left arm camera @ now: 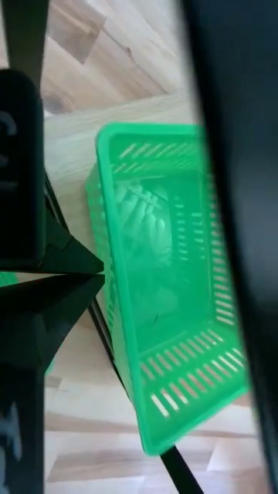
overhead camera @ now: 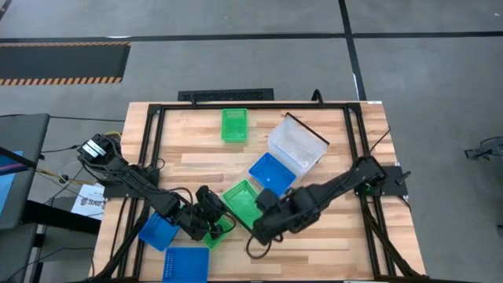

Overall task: Stack baskets on shelf by color
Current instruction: Put the middle green bin on the shelf

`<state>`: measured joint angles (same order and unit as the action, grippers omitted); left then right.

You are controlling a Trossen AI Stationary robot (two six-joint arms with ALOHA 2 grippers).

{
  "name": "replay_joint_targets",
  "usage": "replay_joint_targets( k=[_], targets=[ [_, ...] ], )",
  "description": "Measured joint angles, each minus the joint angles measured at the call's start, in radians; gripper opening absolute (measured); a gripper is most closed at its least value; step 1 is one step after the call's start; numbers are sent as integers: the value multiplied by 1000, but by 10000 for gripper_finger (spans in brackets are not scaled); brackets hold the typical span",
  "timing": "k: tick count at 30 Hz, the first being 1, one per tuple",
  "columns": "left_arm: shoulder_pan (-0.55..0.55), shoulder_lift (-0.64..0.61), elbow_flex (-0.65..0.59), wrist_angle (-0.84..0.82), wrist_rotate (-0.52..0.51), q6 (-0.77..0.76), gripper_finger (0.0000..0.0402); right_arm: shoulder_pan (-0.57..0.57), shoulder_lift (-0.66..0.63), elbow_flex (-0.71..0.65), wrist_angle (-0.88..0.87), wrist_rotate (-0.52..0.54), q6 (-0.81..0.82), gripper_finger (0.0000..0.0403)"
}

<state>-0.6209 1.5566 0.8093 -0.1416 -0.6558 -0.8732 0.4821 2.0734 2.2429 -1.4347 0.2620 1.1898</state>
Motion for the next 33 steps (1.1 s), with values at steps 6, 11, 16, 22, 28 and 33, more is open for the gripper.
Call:
replay_joint_targets(
  k=[6, 11, 16, 22, 28, 33],
  targets=[
    [0, -1, 0, 5, 1, 30, 0, 42, 93, -21, 47, -70, 33, 107],
    [0, -1, 0, 3, 3, 42, 0, 50, 121, -52, 91, -91, 36, 107],
    [0, -1, 0, 6, 3, 42, 0, 41, 127, -83, 70, -77, 35, 107],
    [0, -1, 0, 4, 3, 47, 0, 24, 128, -157, 98, -76, 33, 107],
    [0, -1, 0, 3, 3, 46, 0, 15, 110, -183, 176, -48, 67, 103],
    [0, -1, 0, 5, 3, 46, 0, 30, 89, -188, 161, -9, 94, 75]
  ],
)
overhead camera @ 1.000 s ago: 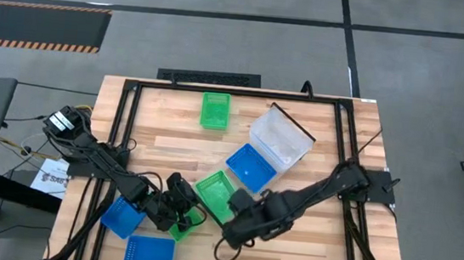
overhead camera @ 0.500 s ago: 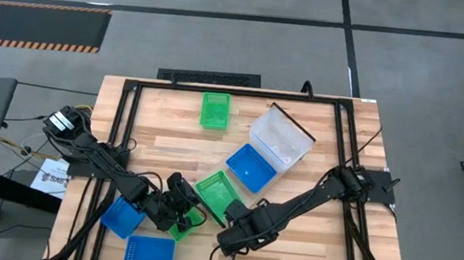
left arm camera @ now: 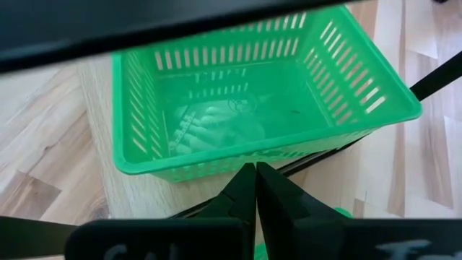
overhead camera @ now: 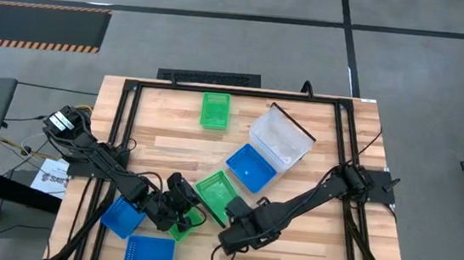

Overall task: Stack baskets on shelf by color
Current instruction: Put the middle green bin on the shelf

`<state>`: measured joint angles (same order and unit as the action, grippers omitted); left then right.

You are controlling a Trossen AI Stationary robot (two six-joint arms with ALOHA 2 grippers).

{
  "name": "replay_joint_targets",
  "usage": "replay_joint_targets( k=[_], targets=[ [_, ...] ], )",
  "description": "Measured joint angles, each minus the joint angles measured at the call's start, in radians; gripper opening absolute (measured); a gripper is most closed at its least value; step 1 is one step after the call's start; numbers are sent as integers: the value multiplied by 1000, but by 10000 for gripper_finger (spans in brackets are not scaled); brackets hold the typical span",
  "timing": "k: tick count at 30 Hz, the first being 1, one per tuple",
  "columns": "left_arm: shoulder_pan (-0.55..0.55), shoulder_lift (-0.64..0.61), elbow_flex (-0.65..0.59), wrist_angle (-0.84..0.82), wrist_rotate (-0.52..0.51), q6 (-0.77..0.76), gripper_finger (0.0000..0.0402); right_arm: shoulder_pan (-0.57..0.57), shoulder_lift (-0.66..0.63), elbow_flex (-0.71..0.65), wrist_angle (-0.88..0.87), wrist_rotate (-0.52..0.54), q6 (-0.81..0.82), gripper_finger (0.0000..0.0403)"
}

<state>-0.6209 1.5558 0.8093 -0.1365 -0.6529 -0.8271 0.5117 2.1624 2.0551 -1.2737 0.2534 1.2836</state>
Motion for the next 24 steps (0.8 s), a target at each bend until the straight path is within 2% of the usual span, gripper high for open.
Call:
replay_joint_targets(
  k=[7, 13, 16, 18, 21, 24],
  targets=[
    [0, 0, 0, 6, 0, 2, 0, 0, -29, -4, -77, 61, 137, 12],
    [0, 0, 0, 24, -1, -5, 0, 6, -113, -3, -105, 103, 186, 4],
    [0, 0, 0, 25, -1, -5, 0, -9, -176, -50, -113, 121, 185, 3],
    [0, 0, 0, 24, -1, -5, 0, -22, -220, -127, -30, 121, 170, 3],
    [0, 0, 0, 24, 0, -5, 0, -32, -293, -280, 203, 117, 152, 2],
    [0, 0, 0, 23, 1, -5, 0, -22, -338, -430, 372, 87, 192, 2]
  ],
)
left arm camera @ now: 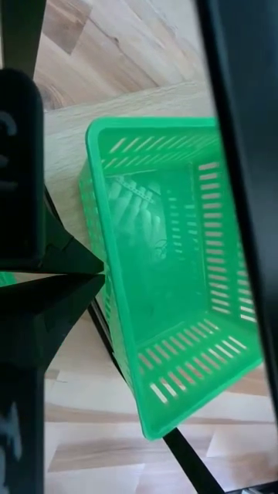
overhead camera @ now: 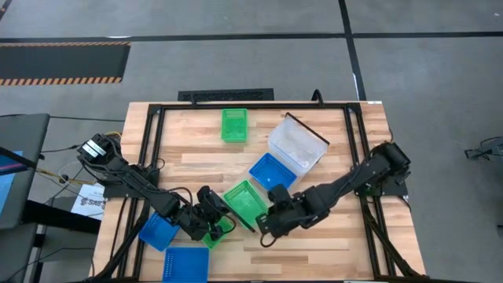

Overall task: Stack baskets on shelf by color
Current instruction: Put the middle green bin on the shelf

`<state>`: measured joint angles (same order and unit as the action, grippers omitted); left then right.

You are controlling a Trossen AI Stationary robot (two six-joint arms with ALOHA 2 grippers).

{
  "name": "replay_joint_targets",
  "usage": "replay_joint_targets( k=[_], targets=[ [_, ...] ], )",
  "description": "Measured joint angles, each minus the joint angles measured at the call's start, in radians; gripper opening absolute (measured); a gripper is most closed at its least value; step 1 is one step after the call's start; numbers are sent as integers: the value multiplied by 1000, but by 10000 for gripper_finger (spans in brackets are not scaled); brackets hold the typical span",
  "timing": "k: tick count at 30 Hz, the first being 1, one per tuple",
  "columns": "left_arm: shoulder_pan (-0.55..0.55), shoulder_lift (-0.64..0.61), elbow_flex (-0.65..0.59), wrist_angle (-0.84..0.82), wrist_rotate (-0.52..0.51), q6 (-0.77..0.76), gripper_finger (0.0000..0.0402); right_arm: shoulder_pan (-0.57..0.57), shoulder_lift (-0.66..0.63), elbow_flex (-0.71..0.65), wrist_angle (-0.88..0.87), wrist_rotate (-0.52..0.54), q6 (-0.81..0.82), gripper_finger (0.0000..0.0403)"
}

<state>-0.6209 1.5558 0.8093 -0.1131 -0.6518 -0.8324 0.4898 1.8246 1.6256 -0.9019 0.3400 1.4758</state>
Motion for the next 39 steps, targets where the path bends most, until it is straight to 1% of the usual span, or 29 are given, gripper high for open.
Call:
replay_joint_targets(
  k=[2, 5, 9, 12, 15, 23, 25, 28, 39],
  targets=[
    [0, 0, 0, -1, 0, 0, 0, 9, -13, -73, 72, -1, 41, 2],
    [0, 0, 0, -3, 1, 14, 0, 15, -28, -130, 126, -2, 69, 1],
    [0, 0, 0, -3, 1, 17, 0, 1, -19, -134, 144, -1, 53, 1],
    [0, 0, 0, -3, 13, 23, 0, -10, -19, -134, 213, -1, 5, 1],
    [0, 0, 0, -4, 18, 25, 0, -9, -19, -134, 240, -2, -12, 1],
    [0, 0, 0, -8, 17, 26, 0, 8, 24, -131, 268, -88, -7, 0],
    [4, 0, 0, -7, 16, 27, 0, 8, 34, -135, 251, -111, -8, 0],
    [5, 0, 0, -8, 15, 27, 0, 1, 57, -132, 262, -111, -10, 0],
    [8, 0, 0, -4, 15, 26, 0, -47, 63, -134, 185, -122, -60, 0]
  ],
)
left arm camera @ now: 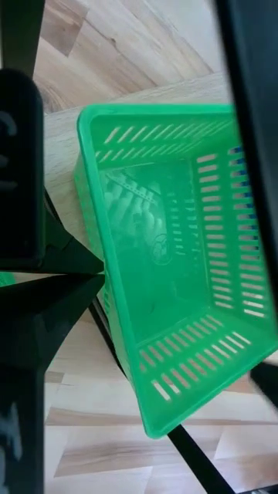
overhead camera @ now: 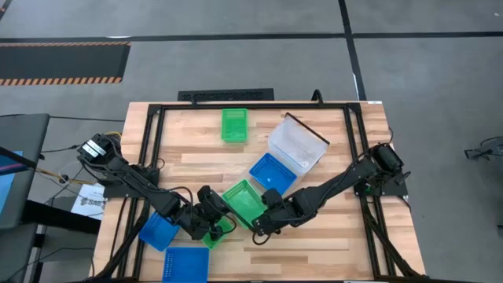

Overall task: Stack baskets on shelf by color
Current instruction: Put the middle green bin on the shelf

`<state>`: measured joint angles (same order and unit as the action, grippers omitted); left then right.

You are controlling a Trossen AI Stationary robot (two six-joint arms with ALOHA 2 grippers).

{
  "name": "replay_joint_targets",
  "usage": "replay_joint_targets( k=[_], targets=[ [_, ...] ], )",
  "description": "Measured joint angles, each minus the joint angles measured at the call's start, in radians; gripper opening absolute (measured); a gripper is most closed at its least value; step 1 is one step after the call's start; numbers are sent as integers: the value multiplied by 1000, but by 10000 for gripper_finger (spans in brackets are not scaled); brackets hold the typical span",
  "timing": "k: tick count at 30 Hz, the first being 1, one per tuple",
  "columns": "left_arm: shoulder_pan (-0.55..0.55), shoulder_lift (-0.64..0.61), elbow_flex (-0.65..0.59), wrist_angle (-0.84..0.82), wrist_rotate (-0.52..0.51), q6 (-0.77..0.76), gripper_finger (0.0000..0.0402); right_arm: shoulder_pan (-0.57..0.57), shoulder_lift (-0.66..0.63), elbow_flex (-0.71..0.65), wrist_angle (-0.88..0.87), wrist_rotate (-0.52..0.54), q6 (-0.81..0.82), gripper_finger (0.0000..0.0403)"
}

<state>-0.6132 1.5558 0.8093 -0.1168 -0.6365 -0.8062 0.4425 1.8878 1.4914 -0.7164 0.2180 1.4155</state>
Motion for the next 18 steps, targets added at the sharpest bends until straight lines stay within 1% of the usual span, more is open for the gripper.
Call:
replay_joint_targets(
  k=[8, 12, 15, 16, 18],
  targets=[
    [0, 0, 0, 0, 0, 0, 0, -14, 0, 0, -66, 4, -2, 1],
    [0, 0, 0, 1, -1, 0, 0, -13, 0, 0, -103, 18, 22, 1],
    [1, 0, 0, 7, 3, 0, 0, -13, 0, 0, -101, 19, 24, 2],
    [2, 0, 0, 12, 13, 5, 0, -13, 0, 0, -99, 19, 24, 1],
    [2, 0, 0, 41, 69, 43, 0, -13, -4, 0, -92, 19, 24, 1]
  ],
)
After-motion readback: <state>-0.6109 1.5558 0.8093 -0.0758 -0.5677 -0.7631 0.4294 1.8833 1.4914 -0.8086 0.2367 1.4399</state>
